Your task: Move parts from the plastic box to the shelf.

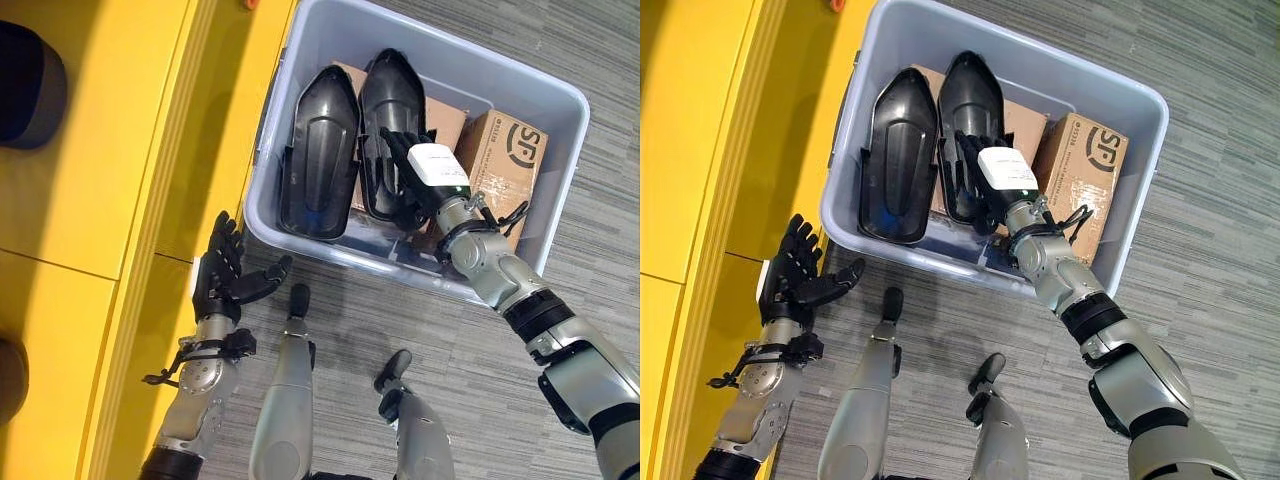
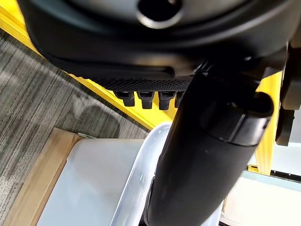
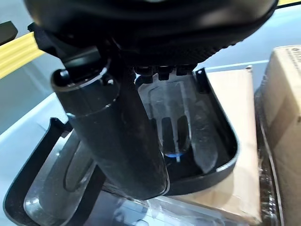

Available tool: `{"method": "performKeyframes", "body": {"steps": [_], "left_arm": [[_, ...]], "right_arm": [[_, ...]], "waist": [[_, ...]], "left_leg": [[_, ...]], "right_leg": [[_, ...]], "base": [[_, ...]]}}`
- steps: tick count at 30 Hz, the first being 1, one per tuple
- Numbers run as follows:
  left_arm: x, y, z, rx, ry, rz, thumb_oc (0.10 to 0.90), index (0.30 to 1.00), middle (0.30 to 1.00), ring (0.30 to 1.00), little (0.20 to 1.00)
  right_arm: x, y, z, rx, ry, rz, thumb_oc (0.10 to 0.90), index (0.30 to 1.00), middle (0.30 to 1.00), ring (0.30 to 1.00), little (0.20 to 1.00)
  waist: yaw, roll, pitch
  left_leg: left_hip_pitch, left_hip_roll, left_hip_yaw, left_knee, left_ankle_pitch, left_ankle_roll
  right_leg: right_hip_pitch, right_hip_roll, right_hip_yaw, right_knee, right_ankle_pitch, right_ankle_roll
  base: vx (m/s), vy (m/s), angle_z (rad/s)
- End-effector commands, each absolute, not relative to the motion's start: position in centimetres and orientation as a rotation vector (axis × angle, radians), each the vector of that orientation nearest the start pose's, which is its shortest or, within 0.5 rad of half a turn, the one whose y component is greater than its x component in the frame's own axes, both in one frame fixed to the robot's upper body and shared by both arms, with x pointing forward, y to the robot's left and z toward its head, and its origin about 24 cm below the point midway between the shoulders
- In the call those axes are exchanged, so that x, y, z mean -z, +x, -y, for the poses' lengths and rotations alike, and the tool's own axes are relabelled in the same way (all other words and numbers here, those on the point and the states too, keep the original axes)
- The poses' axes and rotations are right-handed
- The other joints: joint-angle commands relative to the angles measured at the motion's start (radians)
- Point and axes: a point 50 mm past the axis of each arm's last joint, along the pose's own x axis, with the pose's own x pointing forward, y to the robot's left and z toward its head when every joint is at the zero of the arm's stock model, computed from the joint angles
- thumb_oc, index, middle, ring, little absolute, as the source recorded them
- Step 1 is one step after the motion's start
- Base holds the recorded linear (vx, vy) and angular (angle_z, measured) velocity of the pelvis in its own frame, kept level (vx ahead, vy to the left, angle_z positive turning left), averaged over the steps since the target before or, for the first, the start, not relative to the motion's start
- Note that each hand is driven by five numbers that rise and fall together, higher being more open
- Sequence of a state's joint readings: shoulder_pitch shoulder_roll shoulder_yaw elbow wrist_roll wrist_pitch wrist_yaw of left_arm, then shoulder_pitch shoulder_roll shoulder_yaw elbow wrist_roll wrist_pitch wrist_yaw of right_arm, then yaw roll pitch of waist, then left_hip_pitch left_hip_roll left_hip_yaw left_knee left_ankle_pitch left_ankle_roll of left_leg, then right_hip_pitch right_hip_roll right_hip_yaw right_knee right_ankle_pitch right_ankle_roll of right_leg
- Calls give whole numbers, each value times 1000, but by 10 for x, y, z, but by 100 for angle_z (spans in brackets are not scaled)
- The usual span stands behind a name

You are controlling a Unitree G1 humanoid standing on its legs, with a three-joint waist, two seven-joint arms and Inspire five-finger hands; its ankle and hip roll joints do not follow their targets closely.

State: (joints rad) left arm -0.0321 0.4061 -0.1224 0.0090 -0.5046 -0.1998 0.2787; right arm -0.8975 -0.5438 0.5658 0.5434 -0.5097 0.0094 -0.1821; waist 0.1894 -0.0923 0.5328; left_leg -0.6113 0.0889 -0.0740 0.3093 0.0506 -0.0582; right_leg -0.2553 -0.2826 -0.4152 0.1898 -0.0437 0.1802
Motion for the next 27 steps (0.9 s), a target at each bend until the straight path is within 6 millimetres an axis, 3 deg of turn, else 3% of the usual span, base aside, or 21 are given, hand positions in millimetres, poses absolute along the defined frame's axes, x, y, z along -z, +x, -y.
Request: {"method": "performKeyframes", "body": {"steps": [1,11,27], "left_arm": [[-111,253,-204,-154,-177,379,900,1000,1000,1000,1000],[-110,252,-205,-165,-171,375,900,1000,1000,1000,1000],[-111,251,-205,-170,-170,383,900,1000,1000,1000,1000]], "right_arm": [[-235,373,133,14,-1262,672,900,1000,1000,1000,1000],[-231,365,131,3,-1236,694,900,1000,1000,1000,1000],[-220,374,126,-9,-1234,637,900,1000,1000,1000,1000]], "waist": [[-10,16,-13],[-20,5,-13],[-16,10,-13]], "left_leg": [[34,99,10,-73,8,-20],[31,99,11,-73,5,-19],[11,95,10,-60,-7,-18]], "right_leg": [[-12,-50,43,86,-2,-12],[-19,-49,44,87,0,-12],[-43,-47,47,105,-8,-11]], "base": [[0,0,0],[0,0,0],[0,0,0]]}}
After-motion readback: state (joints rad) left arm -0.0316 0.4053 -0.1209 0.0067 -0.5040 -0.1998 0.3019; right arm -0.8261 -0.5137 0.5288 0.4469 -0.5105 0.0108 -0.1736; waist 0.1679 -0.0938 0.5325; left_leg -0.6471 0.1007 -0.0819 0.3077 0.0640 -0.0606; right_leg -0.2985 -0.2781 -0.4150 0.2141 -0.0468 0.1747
